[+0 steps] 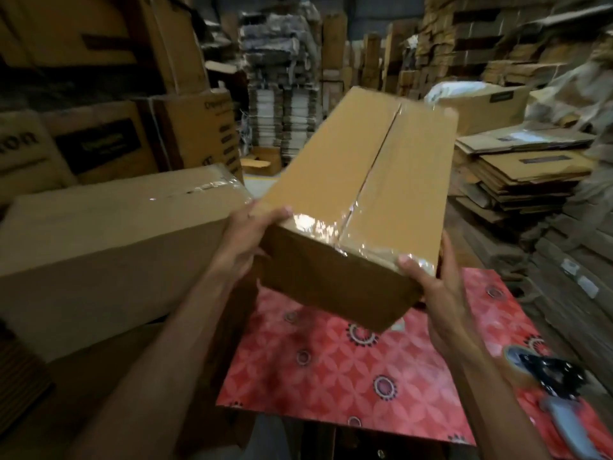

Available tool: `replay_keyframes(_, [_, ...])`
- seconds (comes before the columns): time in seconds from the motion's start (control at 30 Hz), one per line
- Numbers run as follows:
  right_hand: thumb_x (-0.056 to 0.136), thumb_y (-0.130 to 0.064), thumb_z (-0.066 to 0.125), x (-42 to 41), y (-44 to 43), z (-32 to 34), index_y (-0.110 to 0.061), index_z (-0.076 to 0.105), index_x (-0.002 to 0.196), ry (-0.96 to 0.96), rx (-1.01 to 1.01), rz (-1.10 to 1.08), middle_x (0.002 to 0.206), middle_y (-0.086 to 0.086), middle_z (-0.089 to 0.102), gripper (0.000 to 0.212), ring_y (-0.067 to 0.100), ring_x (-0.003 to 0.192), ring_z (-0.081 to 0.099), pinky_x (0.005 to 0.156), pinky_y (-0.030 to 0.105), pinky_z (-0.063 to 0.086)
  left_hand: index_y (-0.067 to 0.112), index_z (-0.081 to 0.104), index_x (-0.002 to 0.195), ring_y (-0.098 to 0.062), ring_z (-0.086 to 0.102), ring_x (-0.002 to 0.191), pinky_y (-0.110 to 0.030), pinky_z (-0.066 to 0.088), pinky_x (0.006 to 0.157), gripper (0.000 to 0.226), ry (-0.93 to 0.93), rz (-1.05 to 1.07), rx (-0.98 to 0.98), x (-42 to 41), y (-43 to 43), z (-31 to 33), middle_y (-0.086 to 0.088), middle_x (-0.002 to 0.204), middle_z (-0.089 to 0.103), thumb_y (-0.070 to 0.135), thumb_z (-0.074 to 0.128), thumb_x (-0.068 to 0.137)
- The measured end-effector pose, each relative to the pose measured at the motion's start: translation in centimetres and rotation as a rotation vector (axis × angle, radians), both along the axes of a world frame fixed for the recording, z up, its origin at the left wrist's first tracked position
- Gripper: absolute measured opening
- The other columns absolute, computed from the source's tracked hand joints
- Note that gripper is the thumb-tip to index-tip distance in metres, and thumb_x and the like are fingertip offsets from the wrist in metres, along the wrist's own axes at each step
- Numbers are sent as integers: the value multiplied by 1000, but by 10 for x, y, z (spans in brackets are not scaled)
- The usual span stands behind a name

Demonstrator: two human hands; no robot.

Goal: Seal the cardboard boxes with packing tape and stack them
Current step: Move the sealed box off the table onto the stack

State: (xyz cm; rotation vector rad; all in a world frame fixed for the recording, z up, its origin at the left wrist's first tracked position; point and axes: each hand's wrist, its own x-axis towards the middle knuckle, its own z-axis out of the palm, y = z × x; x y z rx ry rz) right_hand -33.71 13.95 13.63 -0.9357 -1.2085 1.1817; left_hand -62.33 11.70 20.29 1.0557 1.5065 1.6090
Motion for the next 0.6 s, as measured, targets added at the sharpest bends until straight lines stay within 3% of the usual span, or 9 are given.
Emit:
replay_keyframes(0.07, [70,-47,85,-27,-1,40,-43,37,145,23,66,47,145,-8,54,90,24,129,57,96,60,53,25,69,106,-16,65,102,-48,59,80,27,33,84,72,-19,-24,46,6,107,70,31,80,82])
replay_keyframes(0.13, [69,-43,84,-61,-1,71,-35,39,142,46,129,113,135,-11,61,86,19,120,63,98,58,53,25,65,116,-17,63,106,-48,58,84,37,28,187,104,-43,-51,80,5,114,67,36,79,83])
replay_keyframes(0.2, [68,-45,82,-98,-8,97,-38,43,140,60,178,199,128,-15,65,82,16,114,66,98,57,54,26,60,125,-21,58,114,-52,57,85,53,54,291,125,-67,-81,102,4,121,62,41,82,79])
replay_keyframes(0.27, [66,-52,81,-137,-17,117,-43,47,137,43,197,267,124,-17,67,79,15,113,67,97,56,54,28,59,117,-22,55,117,-54,56,85,49,76,381,145,-92,-113,120,7,119,61,39,84,76])
replay_keyframes(0.33, [60,-66,82,-178,-31,132,-45,48,138,30,223,326,128,-17,66,88,15,116,66,99,56,53,28,62,110,-24,54,116,-57,56,84,41,82,441,150,-122,-142,136,7,116,60,35,84,77])
replay_keyframes(0.4, [52,-81,78,-217,-48,143,-45,45,142,8,237,369,132,-15,65,102,17,119,64,101,52,53,24,63,117,-26,50,118,-62,55,83,49,88,501,128,-158,-168,148,4,123,58,36,85,75])
replay_keyframes(0.5, [66,-75,72,-272,-80,151,-37,37,151,-21,257,414,135,-9,62,99,19,119,63,101,46,53,16,62,129,-31,51,123,-64,57,73,64,88,579,103,-216,-197,158,-2,130,58,37,86,73])
replay_keyframes(0.6, [64,-81,63,-326,-102,150,-38,31,151,-44,243,423,148,-5,53,102,23,127,57,101,51,52,17,63,127,-37,51,123,-65,57,63,63,115,609,69,-271,-210,160,-5,136,55,37,86,72])
